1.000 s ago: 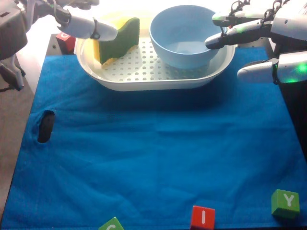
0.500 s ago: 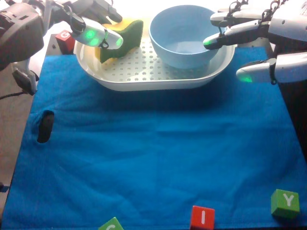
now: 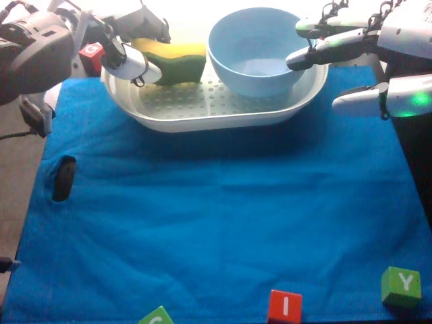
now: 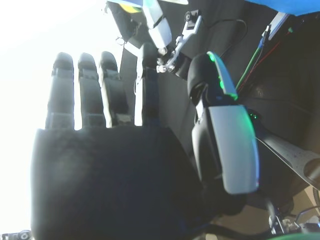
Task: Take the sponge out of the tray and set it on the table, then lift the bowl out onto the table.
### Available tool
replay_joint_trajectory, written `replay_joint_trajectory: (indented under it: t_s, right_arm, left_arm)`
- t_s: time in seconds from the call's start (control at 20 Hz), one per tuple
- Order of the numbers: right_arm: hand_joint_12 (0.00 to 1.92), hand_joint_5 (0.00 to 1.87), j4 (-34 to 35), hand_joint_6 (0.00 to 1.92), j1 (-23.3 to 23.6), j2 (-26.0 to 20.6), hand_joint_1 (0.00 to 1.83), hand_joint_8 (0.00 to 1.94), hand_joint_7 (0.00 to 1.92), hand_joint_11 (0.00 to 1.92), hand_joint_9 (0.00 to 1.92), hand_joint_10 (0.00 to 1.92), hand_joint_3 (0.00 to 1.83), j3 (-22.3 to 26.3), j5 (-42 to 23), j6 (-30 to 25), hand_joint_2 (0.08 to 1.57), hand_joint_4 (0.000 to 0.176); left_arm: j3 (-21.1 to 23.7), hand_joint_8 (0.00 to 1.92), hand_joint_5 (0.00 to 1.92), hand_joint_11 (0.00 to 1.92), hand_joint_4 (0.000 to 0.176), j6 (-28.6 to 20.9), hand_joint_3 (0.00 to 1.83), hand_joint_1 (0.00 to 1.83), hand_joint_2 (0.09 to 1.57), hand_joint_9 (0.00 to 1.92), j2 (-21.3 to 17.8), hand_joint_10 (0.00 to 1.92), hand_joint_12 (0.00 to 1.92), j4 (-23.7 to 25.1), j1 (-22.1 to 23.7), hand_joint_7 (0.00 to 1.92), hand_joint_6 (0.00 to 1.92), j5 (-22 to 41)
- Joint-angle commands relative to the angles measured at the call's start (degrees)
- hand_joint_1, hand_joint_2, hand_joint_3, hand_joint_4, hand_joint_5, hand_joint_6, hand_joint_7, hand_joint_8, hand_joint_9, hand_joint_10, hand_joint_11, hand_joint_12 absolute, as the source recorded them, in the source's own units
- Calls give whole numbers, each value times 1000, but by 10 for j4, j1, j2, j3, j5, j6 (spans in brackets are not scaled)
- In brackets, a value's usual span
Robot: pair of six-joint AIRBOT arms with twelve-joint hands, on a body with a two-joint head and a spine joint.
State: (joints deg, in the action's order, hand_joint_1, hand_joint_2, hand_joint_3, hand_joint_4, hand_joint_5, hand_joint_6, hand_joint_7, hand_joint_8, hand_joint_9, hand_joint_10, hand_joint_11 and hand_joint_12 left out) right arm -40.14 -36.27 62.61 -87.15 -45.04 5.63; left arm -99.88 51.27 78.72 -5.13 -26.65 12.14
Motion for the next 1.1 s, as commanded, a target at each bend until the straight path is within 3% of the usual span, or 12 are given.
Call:
replay_joint_trajectory:
  t_s: [0.0,0.15,0.25,0.35,0.4,0.5,0.6,0.7,0.8,0.85,0.9,1.05]
  right_arm:
    - [10,440,34,6,8,2,435,5,155,18,82,5,5,-2,-49,-2,1304,139]
    - [16,470,34,11,8,2,426,6,169,32,92,5,4,-2,-49,-3,1308,130]
    - [18,473,34,6,7,2,331,3,173,35,99,4,7,-2,-49,-3,1323,131]
    - [24,495,34,11,7,2,337,7,189,49,118,10,5,-2,-49,-3,1327,113]
    - [18,498,34,7,6,2,367,3,183,35,107,3,0,-2,-49,-3,1321,105]
    - [18,501,34,7,5,2,375,2,182,34,100,0,0,-2,-49,-3,1322,103]
    - [24,487,34,0,5,2,367,4,191,46,110,4,1,-2,-49,-5,1322,120]
    - [22,489,34,2,5,2,432,3,197,39,110,2,0,-2,-49,-6,1325,125]
    - [13,495,34,3,4,2,450,0,185,19,96,0,5,-2,-49,-11,1339,118]
    - [23,479,34,2,4,2,392,0,183,38,104,3,7,-2,-49,-13,1349,122]
    - [21,463,34,0,3,1,358,0,163,33,93,1,9,-2,-49,-14,1359,131]
    - [38,478,35,4,0,-4,547,6,193,62,137,11,0,1,-49,-19,1343,142]
  left_arm:
    - [-5,1543,732,107,0,0,0,1162,1252,529,-2,1303,1618,0,7,736,1225,56]
    - [-6,1507,770,184,0,0,0,1173,1236,585,-3,1254,1614,0,7,758,1176,61]
    - [1,1553,870,214,0,0,0,1201,1216,552,-9,1357,1695,0,7,732,1019,73]
    - [13,1555,864,188,0,0,0,1216,1210,537,-19,1515,1797,-2,7,761,995,91]
    - [22,1482,847,396,0,0,0,1221,1199,632,-27,1456,1736,-1,10,814,1007,105]
    - [41,1444,805,523,0,0,2,1207,1205,679,-43,1391,1683,3,17,827,1089,129]
    - [78,1339,764,575,0,1,1,1174,1212,700,-74,1315,1643,25,29,829,1257,162]
    - [117,1105,746,536,0,1,0,1340,1173,828,-107,1274,1409,56,40,906,1364,190]
    - [165,948,786,791,0,1,0,1367,1130,976,-144,1112,1293,87,46,966,1307,230]
    - [185,907,843,852,0,-3,0,1369,1114,984,-162,1108,1400,100,46,995,1238,246]
    - [205,889,860,844,0,-18,0,1372,1106,981,-180,1089,1393,123,43,1021,1219,261]
    - [241,1046,837,748,0,-91,0,1364,1126,924,-222,1093,1184,199,30,973,1238,277]
